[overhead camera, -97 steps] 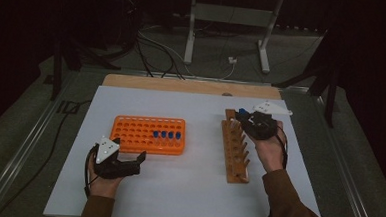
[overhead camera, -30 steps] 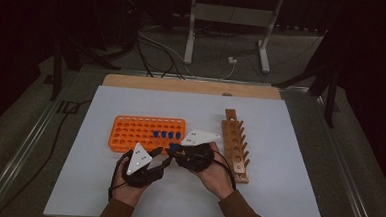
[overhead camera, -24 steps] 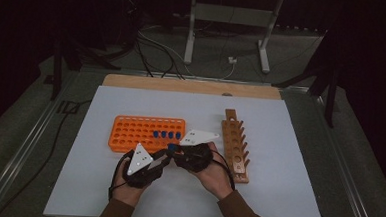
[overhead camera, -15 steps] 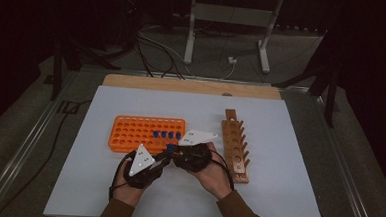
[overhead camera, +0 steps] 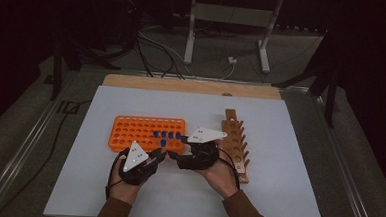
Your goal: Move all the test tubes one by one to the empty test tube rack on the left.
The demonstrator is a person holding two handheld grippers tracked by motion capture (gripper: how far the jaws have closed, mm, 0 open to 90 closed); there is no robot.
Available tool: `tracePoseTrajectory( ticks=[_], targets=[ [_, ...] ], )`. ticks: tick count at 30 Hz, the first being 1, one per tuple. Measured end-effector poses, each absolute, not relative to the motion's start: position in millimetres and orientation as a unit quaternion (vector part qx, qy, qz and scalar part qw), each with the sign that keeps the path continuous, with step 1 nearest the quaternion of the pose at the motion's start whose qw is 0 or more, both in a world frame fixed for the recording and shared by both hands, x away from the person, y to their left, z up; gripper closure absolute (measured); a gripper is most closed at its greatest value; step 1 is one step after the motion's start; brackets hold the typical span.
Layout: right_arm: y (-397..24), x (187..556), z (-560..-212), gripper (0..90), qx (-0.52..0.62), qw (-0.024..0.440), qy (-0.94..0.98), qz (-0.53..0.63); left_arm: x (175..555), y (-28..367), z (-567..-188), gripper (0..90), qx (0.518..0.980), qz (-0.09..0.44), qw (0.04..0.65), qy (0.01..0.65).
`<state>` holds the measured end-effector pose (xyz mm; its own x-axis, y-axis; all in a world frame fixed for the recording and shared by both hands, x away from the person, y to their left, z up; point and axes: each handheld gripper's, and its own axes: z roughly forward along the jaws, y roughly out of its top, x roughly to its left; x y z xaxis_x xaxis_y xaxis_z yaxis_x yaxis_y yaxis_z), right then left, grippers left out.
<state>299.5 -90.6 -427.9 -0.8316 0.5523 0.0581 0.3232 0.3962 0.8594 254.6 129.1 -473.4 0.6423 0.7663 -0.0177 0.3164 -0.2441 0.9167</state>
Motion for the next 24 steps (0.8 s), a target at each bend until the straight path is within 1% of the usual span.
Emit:
tracePoseTrajectory(
  ticks=[3, 5, 7, 12, 17, 24],
  targets=[
    [-93.0, 299.0, -428.4, 20.5, 0.268, 0.131, 0.828, 0.475, 254.6, 131.8, -472.2, 78.3, 0.754, 0.228, 0.500, 0.361],
    [-94.5, 299.5, -429.0, 15.1, 0.276, 0.139, 0.827, 0.469, 254.6, 133.5, -471.4, 78.3, 0.751, 0.230, 0.501, 0.364],
    [-96.9, 300.5, -429.7, 13.9, 0.282, 0.143, 0.827, 0.465, 254.7, 135.3, -470.6, 78.3, 0.748, 0.232, 0.502, 0.367],
    [-105.1, 303.1, -432.1, 3.9, 0.299, 0.150, 0.823, 0.459, 256.2, 140.7, -469.4, 78.3, 0.739, 0.239, 0.505, 0.377],
    [-114.2, 303.8, -433.9, 0.5, 0.306, 0.156, 0.821, 0.456, 258.1, 147.7, -468.9, 78.3, 0.729, 0.248, 0.505, 0.389],
    [-126.7, 303.3, -433.6, 0.0, 0.310, 0.159, 0.816, 0.462, 262.8, 158.3, -468.3, 78.2, 0.713, 0.272, 0.498, 0.411]
  ],
)
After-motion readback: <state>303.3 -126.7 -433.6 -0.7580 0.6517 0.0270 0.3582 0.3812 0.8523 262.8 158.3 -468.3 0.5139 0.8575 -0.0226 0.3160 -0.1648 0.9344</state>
